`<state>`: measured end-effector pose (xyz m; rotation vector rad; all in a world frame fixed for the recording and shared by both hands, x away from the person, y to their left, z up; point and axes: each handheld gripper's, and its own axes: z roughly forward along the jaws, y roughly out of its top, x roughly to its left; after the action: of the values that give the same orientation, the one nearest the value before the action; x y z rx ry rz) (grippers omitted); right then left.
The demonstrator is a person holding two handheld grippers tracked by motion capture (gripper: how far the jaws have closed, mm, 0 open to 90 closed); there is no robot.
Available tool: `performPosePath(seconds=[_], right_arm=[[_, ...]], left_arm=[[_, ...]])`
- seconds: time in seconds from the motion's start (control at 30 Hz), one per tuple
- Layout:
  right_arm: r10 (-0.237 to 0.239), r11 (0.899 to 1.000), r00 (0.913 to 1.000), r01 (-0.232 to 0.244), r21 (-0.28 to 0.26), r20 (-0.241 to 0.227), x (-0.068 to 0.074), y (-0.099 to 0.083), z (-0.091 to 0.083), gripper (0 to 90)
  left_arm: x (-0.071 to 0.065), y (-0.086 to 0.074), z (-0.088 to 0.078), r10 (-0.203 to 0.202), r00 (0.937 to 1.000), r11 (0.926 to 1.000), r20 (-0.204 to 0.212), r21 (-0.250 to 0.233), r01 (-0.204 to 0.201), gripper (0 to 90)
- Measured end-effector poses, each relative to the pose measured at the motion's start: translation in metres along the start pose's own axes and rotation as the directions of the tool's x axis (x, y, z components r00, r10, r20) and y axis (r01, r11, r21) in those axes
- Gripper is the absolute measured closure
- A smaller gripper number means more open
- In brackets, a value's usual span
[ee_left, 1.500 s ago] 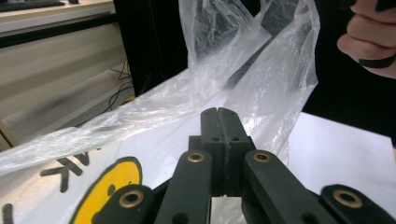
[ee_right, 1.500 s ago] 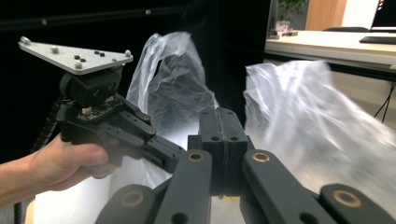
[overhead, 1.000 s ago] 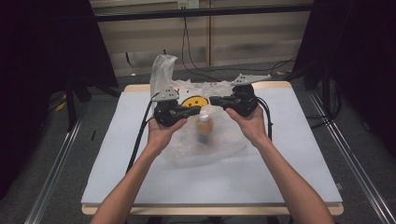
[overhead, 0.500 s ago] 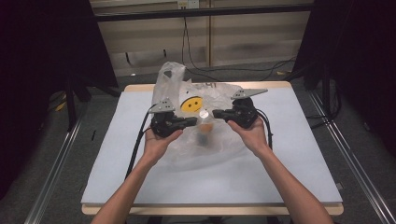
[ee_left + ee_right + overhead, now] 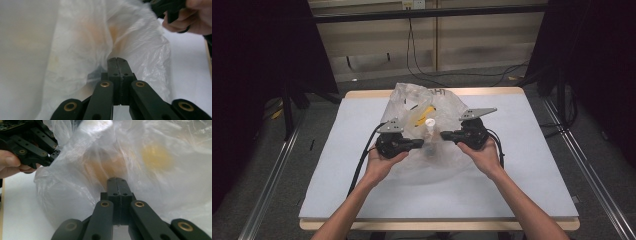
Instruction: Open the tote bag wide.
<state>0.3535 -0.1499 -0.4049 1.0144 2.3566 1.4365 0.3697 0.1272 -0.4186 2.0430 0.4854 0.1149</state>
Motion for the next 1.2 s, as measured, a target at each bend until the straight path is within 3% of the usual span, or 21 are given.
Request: performPosePath(seconds=[0.13,0.4,0.53,0.63,0.77,0.83,0.9,0.97,1.07,1.1,1.2], right_arm=[[0.017,1.000,0.9998,-0.017,0.020,0.004,-0.008,-0.012,0.005,90.0],[0.058,0.997,0.9982,-0.059,0.059,0.019,-0.026,-0.039,0.028,90.0],[0.044,0.994,0.9982,-0.048,0.100,0.040,-0.029,-0.049,0.035,90.0],[0.052,0.992,0.9977,-0.057,0.116,0.043,-0.032,-0.053,0.039,90.0],[0.054,0.985,0.9973,-0.061,0.159,0.050,-0.035,-0.061,0.045,90.0],[0.061,0.981,0.9967,-0.070,0.181,0.054,-0.036,-0.064,0.048,90.0],[0.067,0.980,0.9965,-0.076,0.186,0.050,-0.037,-0.064,0.047,90.0],[0.044,0.979,0.9976,-0.054,0.199,0.054,-0.037,-0.064,0.046,90.0],[0.021,0.977,0.9982,-0.032,0.209,0.057,-0.037,-0.065,0.042,90.0],[-0.003,0.974,0.9975,-0.013,0.226,0.071,-0.034,-0.064,0.040,90.0],[-0.004,0.974,0.9971,-0.013,0.224,0.076,-0.033,-0.067,0.036,90.0]], left_arm=[[0.012,-0.015,0.005,-0.051,0.9985,0.9986,-0.017,0.013,0.052,90.0],[0.026,-0.032,0.014,-0.075,0.9963,0.9949,-0.041,0.064,0.078,90.0],[0.035,-0.044,0.020,-0.102,0.9931,0.9872,-0.058,0.117,0.108,90.0],[0.040,-0.050,0.023,-0.124,0.9904,0.9826,-0.062,0.131,0.131,90.0],[0.045,-0.058,0.027,-0.127,0.9900,0.9766,-0.062,0.167,0.135,90.0],[0.048,-0.061,0.028,-0.148,0.9875,0.9757,-0.055,0.155,0.154,90.0],[0.050,-0.062,0.024,-0.143,0.9867,0.9748,-0.078,0.161,0.154,90.0],[0.048,-0.063,0.019,-0.120,0.9892,0.9745,-0.085,0.181,0.133,90.0],[0.047,-0.067,0.011,-0.122,0.9889,0.9745,-0.086,0.179,0.135,90.0],[0.046,-0.068,0.010,-0.122,0.9878,0.9762,-0.097,0.168,0.137,90.0],[0.047,-0.069,0.006,-0.135,0.9877,0.9783,-0.080,0.148,0.145,90.0]])
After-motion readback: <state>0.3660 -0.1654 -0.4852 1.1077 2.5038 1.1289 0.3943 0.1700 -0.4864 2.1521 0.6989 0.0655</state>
